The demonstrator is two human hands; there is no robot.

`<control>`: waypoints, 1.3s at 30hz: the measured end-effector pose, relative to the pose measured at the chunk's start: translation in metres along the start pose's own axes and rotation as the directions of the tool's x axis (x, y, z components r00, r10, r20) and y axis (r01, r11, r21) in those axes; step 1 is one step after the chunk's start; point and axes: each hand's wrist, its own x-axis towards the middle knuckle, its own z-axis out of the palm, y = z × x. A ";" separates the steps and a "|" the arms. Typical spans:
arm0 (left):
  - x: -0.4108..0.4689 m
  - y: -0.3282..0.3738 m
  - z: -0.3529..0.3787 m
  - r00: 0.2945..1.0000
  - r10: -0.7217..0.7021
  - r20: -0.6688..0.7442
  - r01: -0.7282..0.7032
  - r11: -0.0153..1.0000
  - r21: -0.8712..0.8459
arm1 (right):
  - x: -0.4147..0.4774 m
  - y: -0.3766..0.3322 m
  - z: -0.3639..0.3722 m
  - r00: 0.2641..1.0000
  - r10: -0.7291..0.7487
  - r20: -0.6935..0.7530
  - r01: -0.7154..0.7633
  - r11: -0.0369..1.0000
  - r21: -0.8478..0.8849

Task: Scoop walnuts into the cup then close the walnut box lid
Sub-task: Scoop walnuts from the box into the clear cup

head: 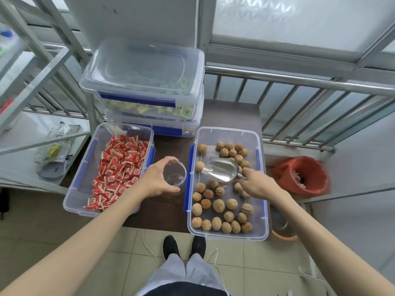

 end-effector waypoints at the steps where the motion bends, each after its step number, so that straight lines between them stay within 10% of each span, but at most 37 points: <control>1: 0.000 0.000 0.000 1.000 0.003 0.005 -0.003 1.000 0.003 | -0.008 0.004 -0.008 1.000 -0.001 0.008 0.002 0.999 -0.033; 8: 0.001 0.000 0.001 1.000 -0.002 -0.006 0.002 1.000 -0.003 | -0.052 0.015 -0.024 0.996 -0.008 0.083 0.052 0.840 -0.539; 24: 0.000 -0.004 0.003 1.000 -0.001 -0.006 0.000 1.000 -0.009 | -0.037 -0.016 -0.035 0.967 0.188 0.172 -0.006 0.693 -0.721; 31: -0.001 -0.003 0.003 1.000 0.002 -0.021 -0.003 1.000 -0.027 | -0.040 -0.011 -0.008 0.966 0.154 0.207 -0.001 0.805 -0.593; 39: -0.003 -0.002 0.004 1.000 0.000 -0.026 -0.002 0.999 -0.049 | -0.034 0.017 0.037 0.901 0.126 0.415 -0.135 0.991 -0.009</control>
